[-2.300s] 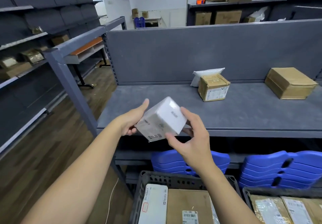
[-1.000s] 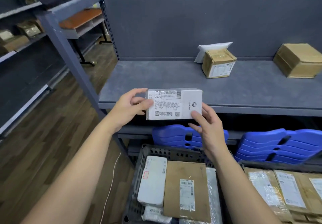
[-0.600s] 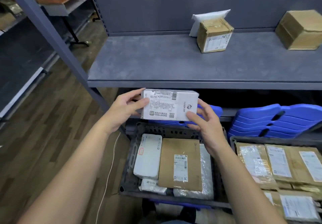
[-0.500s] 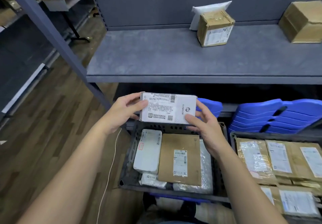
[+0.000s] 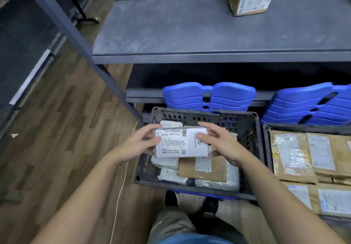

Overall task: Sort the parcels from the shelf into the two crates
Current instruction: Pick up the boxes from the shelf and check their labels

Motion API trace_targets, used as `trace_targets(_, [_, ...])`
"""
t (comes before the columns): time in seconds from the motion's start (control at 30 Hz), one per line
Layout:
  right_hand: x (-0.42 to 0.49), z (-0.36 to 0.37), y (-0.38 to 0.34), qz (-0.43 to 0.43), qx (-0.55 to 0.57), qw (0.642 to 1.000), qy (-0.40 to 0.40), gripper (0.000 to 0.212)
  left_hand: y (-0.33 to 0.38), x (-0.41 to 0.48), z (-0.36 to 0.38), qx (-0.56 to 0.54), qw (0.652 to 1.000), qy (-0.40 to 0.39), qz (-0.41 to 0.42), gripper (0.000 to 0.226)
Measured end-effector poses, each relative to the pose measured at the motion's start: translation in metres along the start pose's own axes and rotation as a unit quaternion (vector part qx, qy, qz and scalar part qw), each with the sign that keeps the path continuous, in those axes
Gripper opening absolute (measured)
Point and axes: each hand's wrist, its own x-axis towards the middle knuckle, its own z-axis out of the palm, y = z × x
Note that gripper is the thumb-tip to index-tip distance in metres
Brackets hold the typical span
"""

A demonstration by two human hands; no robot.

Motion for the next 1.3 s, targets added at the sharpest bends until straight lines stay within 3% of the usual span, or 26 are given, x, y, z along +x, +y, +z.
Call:
trace_targets(0.3, [0.024, 0.024, 0.088, 0.119, -0.057, 0.991, 0.024, 0.044, -0.099, 0.043, 0.021, 0.089, 0.989, -0.086, -0.077, 0.013])
trace_targets(0.47, [0.035, 0.037, 0.133, 0.155, -0.063, 0.986, 0.004, 0.071, -0.128, 0.051, 0.031, 0.194, 0.967, -0.105, -0.124, 0.039])
trace_targets(0.57, [0.038, 0.046, 0.144, 0.170, -0.040, 0.985, 0.004, 0.060, -0.143, 0.060, 0.039, 0.134, 0.966, -0.087, -0.202, 0.063])
trace_targets(0.67, [0.044, 0.051, 0.153, 0.188, -0.027, 0.982, 0.007, 0.042, -0.156, 0.071, 0.046, 0.021, 0.962, -0.055, -0.265, 0.071])
trace_targets(0.77, [0.054, 0.054, 0.163, 0.194, -0.029, 0.981, 0.010, 0.035, -0.162, 0.081, 0.050, -0.060, 0.949, -0.021, -0.308, 0.070])
trace_targets(0.9, [0.065, 0.051, 0.173, 0.218, -0.025, 0.976, -0.010, 0.033, -0.171, 0.095, 0.050, -0.120, 0.940, -0.035, -0.316, 0.093])
trace_targets(1.17, [0.088, 0.052, 0.185, 0.229, -0.090, 0.967, -0.072, 0.048, -0.182, 0.105, 0.043, -0.151, 0.948, -0.019, -0.278, 0.043])
trace_targets(1.3, [0.094, 0.055, 0.182, 0.234, -0.123, 0.960, -0.090, 0.040, -0.182, 0.104, 0.043, -0.152, 0.946, -0.016, -0.286, 0.030])
